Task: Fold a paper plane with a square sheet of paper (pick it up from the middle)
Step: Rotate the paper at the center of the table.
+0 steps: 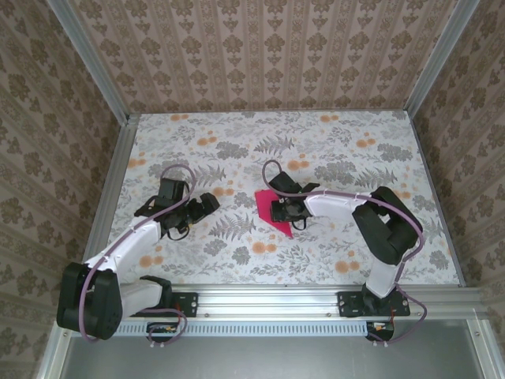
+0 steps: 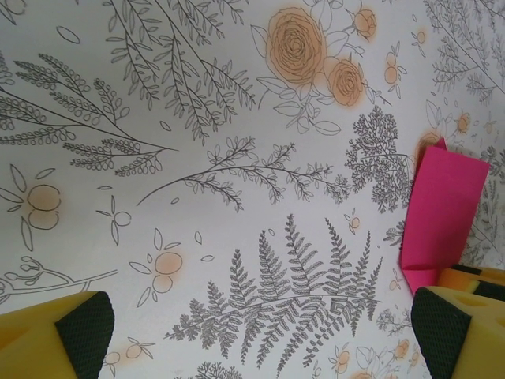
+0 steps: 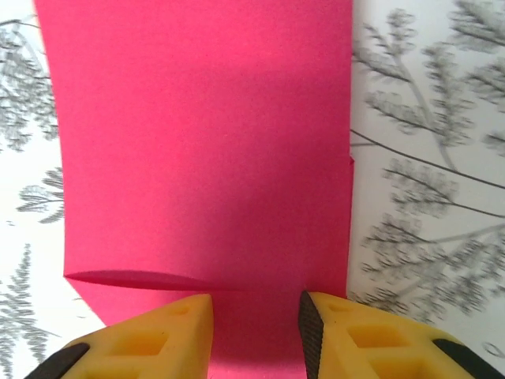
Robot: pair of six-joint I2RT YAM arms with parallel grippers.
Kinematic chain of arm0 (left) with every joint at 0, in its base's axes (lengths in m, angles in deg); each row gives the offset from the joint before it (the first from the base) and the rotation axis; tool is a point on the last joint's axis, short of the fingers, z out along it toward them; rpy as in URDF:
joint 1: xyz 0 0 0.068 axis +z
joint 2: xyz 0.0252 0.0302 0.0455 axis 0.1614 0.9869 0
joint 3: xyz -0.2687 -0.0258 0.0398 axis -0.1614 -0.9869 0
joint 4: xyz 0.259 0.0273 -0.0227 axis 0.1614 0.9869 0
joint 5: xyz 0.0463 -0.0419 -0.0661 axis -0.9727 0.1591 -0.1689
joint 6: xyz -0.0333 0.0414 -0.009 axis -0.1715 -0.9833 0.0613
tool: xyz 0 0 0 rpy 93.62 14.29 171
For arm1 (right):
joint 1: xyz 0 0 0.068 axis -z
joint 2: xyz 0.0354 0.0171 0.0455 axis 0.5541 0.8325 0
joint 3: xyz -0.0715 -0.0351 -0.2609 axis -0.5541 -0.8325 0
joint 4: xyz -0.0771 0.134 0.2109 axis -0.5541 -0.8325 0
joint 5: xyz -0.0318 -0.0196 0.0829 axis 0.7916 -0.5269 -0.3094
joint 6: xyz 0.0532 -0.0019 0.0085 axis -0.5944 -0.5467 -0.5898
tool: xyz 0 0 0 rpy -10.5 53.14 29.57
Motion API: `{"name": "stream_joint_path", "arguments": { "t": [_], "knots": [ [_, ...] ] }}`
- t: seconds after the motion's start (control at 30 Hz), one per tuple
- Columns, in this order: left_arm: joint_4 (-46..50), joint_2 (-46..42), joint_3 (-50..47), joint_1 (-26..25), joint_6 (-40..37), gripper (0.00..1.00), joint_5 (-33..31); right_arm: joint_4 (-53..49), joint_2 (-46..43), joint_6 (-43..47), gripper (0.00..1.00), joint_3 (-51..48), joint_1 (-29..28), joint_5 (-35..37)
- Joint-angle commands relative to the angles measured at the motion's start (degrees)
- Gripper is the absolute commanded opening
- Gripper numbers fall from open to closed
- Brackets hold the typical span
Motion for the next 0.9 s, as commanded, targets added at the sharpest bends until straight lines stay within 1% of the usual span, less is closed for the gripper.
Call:
{"name": "stream_joint_path", "arguments": {
  "t": [0.0, 0.13, 0.27, 0.37, 0.5, 0.57, 0.63, 0.87],
  "knots": [
    [-0.80, -0.25, 0.22, 0.11, -2.22, 1.00, 2.68, 1.84, 2.80, 0.94, 0.37, 0.63, -0.11, -7.81],
    [-1.69, 1.30, 1.50, -2.68, -2.65, 1.00, 3.57, 4.55, 3.45, 0.02, 0.37, 0.45, 0.41, -12.68],
    [-5.96, 4.03, 2.18, -7.14, 0.28, 0.96, 3.70, 6.15, 3.80, -0.37, 0.36, -0.20, 1.61, -15.50],
    [-11.54, 7.41, 2.41, -11.07, 3.79, 0.88, 4.46, 5.71, 3.98, 0.16, 0.35, -0.76, 2.47, -15.49],
    [-17.04, 13.28, 4.37, -14.83, 7.43, 0.72, 4.86, 4.45, 4.02, 1.19, 0.34, -1.34, 3.39, -14.19],
    [-18.90, 16.15, 5.35, -15.84, 8.87, 0.66, 5.38, 4.18, 4.19, 1.46, 0.34, -1.60, 3.80, -13.91],
    [-19.78, 18.53, 6.38, -16.08, 10.12, 0.62, 5.70, 3.94, 4.39, 1.80, 0.33, -1.67, 4.09, -13.68],
    [-22.55, 24.74, 8.49, -16.67, 14.30, 0.56, 8.24, 3.01, 4.88, 2.44, 0.33, -1.56, 4.42, -13.37]
  ]
}}
